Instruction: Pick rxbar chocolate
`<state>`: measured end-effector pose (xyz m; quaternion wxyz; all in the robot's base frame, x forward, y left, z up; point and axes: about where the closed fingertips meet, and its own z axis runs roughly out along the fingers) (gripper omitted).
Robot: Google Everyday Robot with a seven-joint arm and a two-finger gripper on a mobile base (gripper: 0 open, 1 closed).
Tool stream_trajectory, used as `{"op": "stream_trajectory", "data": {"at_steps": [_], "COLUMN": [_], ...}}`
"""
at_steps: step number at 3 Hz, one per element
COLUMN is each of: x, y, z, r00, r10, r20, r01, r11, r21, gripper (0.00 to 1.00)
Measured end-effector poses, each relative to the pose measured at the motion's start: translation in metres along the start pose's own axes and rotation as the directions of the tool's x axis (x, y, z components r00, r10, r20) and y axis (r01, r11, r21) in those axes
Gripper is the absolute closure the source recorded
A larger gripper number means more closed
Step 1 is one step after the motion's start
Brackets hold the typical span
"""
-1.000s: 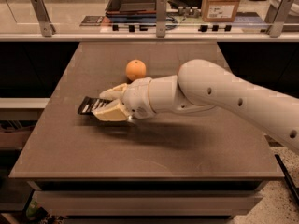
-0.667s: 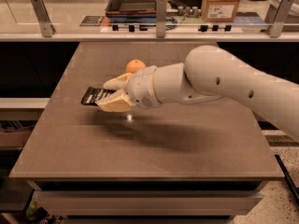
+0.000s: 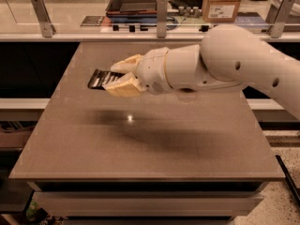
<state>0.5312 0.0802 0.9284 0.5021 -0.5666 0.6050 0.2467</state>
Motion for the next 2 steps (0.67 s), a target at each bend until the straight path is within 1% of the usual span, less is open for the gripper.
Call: {"op": "stream_trajectory", "data": {"at_steps": [1,2], "x": [-0.0132,-0.0135], "y": [-0.0074,-0.0074], "z": [-0.0163,-0.0167], "r00": [0.999,0.999], "r10": [-0.043,-0.045], "r20": [0.018,0.019], "r01": [0.043,0.045], "r11": [0.9989,0.9988], "r21": [0.018,0.019], "gripper": [1.00,1.00]}}
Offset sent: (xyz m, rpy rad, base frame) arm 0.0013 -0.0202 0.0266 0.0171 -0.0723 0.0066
